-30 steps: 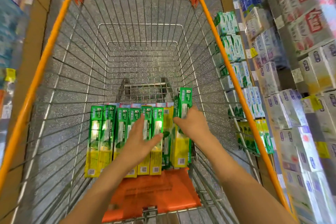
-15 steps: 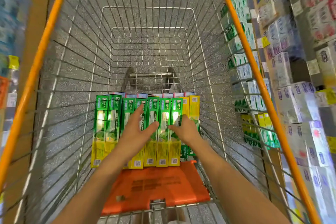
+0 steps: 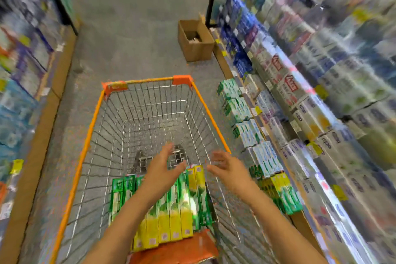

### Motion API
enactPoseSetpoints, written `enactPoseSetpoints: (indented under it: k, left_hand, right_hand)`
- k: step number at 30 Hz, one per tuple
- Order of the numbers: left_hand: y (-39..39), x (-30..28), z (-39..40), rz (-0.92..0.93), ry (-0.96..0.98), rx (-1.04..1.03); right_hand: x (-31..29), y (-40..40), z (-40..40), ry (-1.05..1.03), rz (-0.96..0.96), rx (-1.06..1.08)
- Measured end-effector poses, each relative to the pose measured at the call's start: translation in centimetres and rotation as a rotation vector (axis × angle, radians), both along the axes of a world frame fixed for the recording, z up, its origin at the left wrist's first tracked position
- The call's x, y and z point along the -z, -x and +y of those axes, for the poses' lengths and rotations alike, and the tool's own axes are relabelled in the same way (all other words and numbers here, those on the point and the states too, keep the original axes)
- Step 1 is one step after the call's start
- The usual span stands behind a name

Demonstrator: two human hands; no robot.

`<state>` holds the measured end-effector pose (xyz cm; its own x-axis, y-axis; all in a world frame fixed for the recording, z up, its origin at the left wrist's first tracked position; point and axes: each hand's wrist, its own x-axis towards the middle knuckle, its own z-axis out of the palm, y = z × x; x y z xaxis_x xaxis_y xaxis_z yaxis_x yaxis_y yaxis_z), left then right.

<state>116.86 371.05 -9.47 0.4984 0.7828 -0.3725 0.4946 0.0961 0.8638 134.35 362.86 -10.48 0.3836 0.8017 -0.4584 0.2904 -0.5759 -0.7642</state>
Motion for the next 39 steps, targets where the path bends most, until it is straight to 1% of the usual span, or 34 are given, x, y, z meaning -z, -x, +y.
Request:
enactPoseSetpoints:
  k: [3, 7, 13, 18, 21, 23, 27, 29, 33, 35, 39]
  left_hand:
    - [-1.2, -4.0, -1.3, 0.006, -0.072, 0.078]
    - [-2.3, -7.3, -2.4, -0.011, -0.178, 0.104]
    - [-4.9, -11.1, -4.6, -0.042, -0.322, 0.215]
    - [-11.4, -11.6, -8.7, -0.091, -0.307, 0.459]
    - [-15.6, -11.0, -12.9, -0.122, -0.253, 0.625]
    - [-18.7, -10.4, -15.6, -0.143, -0.227, 0.719]
    - [-25.8, -8.0, -20.1, -0.12, -0.178, 0.827]
    - [-28.8, -6.8, -21.5, -0.099, -0.169, 0.843]
    - [-37.1, -3.2, -24.1, -0.017, -0.16, 0.926]
    - [-41.0, -1.4, -24.8, 0.022, -0.167, 0.933]
    - [-47.6, 1.7, -24.5, 0.165, -0.181, 0.981]
  right_hand:
    - [-5.0, -1.9, -3.4, -0.104, -0.048, 0.087]
    - [-8.7, -4.3, -8.8, -0.177, -0.146, 0.217]
    - [-11.9, -6.0, -14.7, -0.27, -0.165, 0.376]
    - [-13.3, -7.8, -20.6, -0.247, -0.277, 0.479]
    - [-13.0, -9.5, -25.5, -0.211, -0.324, 0.579]
    - [-12.5, -10.9, -28.7, -0.206, -0.319, 0.664]
    - [-10.4, -14.8, -34.1, -0.125, -0.321, 0.788]
    - [-9.2, -16.7, -35.8, -0.091, -0.32, 0.814]
    - [-5.9, -24.0, -38.9, -0.012, -0.255, 0.84]
    - [-4.2, -27.9, -39.6, 0.005, -0.242, 0.845]
    - [-0.7, -33.5, -39.4, 0.086, -0.182, 0.805]
